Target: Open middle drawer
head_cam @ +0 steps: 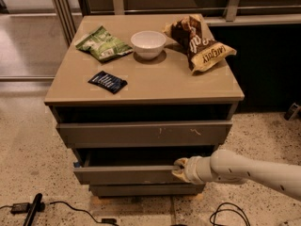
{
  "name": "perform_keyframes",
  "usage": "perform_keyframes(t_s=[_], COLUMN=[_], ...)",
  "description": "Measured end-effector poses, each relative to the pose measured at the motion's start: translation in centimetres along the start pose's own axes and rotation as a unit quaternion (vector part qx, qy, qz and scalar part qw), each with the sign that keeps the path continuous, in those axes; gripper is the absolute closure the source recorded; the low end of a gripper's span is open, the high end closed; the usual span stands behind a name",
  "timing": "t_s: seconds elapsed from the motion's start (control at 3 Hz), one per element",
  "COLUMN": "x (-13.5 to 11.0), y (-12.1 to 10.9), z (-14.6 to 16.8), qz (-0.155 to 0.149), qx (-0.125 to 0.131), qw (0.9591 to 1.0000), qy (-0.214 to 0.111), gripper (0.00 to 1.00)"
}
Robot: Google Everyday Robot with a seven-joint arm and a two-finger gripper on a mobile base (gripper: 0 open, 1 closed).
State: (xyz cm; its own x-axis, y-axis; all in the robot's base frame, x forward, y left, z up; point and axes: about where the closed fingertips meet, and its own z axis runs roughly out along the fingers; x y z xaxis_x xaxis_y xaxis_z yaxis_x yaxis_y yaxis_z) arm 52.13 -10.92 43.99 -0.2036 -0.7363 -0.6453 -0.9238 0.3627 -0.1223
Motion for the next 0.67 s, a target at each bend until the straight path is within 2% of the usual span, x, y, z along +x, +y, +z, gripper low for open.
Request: perform_keyframes(t_s=[0.33, 0.67], x=[-0.11, -0.11], y=[-0.03, -0.02], z=[-0.12, -0.12], qz=[0.0, 0.0], qx=[0.0, 0.0], qw=[1.0, 1.0], qy=[0.0, 0.0], gripper=[1.0, 0.74])
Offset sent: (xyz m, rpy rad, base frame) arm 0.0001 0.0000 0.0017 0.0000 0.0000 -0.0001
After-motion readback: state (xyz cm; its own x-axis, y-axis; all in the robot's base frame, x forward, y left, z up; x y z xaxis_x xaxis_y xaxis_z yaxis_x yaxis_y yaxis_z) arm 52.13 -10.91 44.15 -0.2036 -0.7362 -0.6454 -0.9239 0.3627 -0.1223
